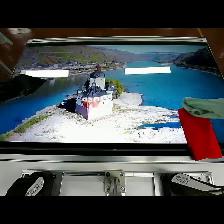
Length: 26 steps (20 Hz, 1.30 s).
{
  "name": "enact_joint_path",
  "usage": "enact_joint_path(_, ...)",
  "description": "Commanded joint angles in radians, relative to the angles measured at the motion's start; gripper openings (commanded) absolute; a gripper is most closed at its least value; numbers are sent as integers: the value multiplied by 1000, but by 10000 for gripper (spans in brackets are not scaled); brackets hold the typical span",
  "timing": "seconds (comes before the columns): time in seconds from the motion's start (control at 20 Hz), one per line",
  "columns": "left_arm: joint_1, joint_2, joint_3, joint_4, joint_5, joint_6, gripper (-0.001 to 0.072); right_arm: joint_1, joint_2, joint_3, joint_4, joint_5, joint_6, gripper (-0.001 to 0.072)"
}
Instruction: Fold the shirts.
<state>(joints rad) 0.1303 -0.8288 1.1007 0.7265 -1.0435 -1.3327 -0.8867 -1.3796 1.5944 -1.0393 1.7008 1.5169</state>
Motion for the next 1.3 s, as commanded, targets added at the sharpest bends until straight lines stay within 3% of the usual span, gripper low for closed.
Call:
enact_joint_path(0.0,0,-1,0,0,30,6,35,-16,1,-1,-189,160,-1,54)
enact_joint_path(0.35,0,-19,0,0,75,22,35,-16,48,-260,-428,157,12,54)
enact_joint_path(0.5,0,-35,0,0,75,21,35,-16,48,-394,-448,119,12,54)
enact_joint_path(0.7,0,-48,0,-1,75,18,35,-16,48,-459,-627,42,9,66)
enact_joint_path(0.75,0,-50,0,-1,75,18,34,-16,48,-459,-638,18,10,150)
enact_joint_path(0.85,0,-51,0,-2,75,18,35,-16,48,-459,-637,-14,-2,611)
enact_joint_path(1.05,0,-53,0,0,75,23,34,-15,48,-379,-602,-13,-25,623)
enact_joint_path(1.15,-17,-64,5,34,74,53,33,-15,50,-240,-437,-56,-56,623)
enact_joint_path(1.25,-102,-99,32,270,54,6,31,-3,73,-91,-213,-160,-67,623)
